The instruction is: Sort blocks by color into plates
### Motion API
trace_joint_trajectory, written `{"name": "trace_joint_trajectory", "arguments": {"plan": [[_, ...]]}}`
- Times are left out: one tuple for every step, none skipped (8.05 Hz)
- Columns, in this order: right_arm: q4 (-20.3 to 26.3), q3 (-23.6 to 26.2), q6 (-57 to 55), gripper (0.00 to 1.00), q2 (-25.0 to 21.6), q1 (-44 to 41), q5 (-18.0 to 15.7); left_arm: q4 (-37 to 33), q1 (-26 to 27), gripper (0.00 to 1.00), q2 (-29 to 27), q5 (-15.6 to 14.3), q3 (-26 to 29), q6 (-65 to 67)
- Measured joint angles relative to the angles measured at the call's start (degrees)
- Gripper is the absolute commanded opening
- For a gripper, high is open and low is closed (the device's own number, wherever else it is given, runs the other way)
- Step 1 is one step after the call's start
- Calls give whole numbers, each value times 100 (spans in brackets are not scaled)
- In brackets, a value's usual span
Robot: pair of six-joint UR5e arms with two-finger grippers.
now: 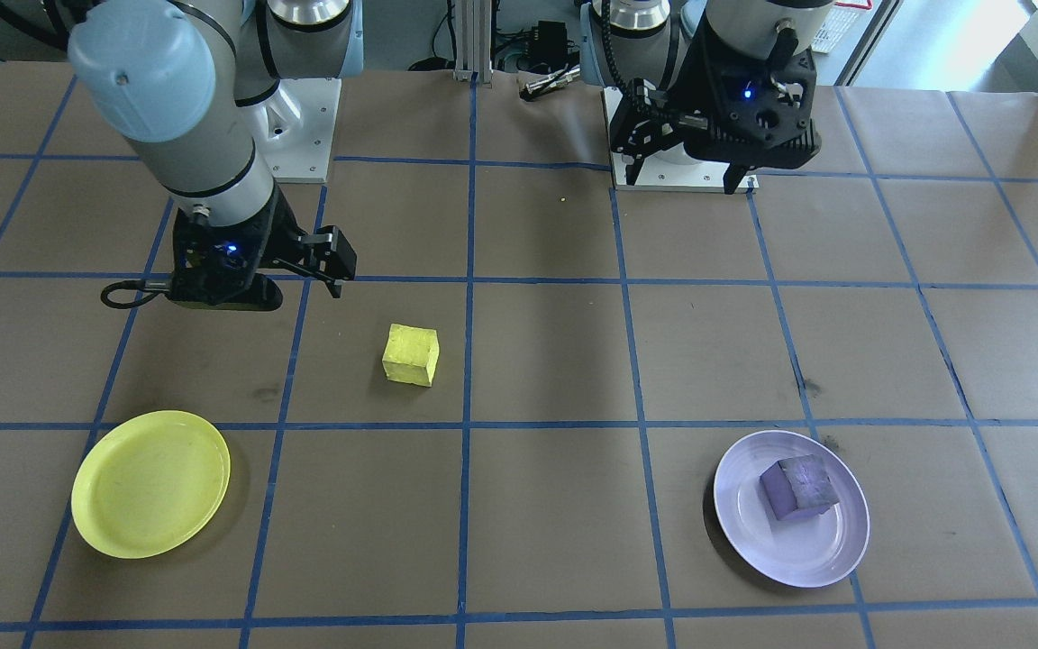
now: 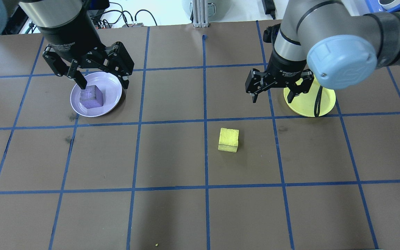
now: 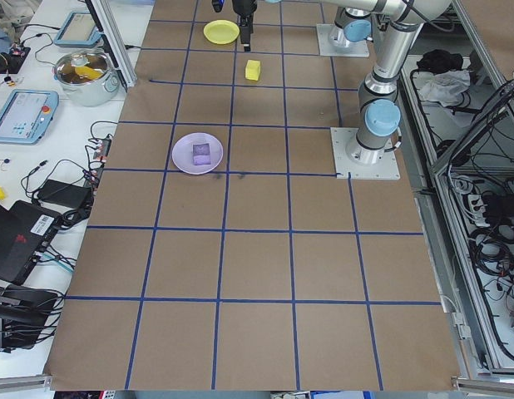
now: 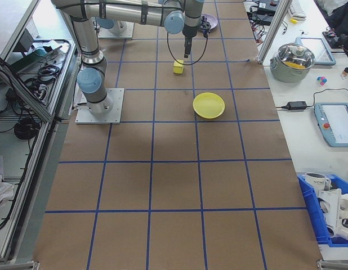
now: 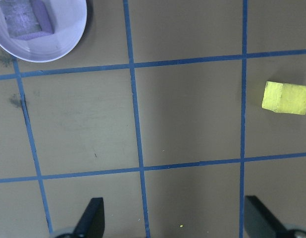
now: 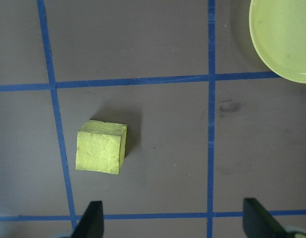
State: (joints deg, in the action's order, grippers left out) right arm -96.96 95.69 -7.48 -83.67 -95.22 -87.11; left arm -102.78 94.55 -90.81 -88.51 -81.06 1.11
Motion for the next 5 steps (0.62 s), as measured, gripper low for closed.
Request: {"name": "trace_joint_trajectory", "arguments": {"plan": [[-30, 1, -181, 100, 169, -206, 16, -11, -84, 100, 78, 10, 24, -32], [-65, 2, -338, 100, 369, -414, 96, 114, -133, 100, 113, 37, 28, -156], [-143, 2, -432, 100, 561, -576, 179, 231, -155, 100, 154, 40, 17, -241], [-256, 2, -543, 100, 740, -682, 286, 320, -189, 100, 214, 35, -2, -309], [-363, 2, -654, 100, 933, -736, 402, 467, -210, 100, 254, 30, -15, -369]]}}
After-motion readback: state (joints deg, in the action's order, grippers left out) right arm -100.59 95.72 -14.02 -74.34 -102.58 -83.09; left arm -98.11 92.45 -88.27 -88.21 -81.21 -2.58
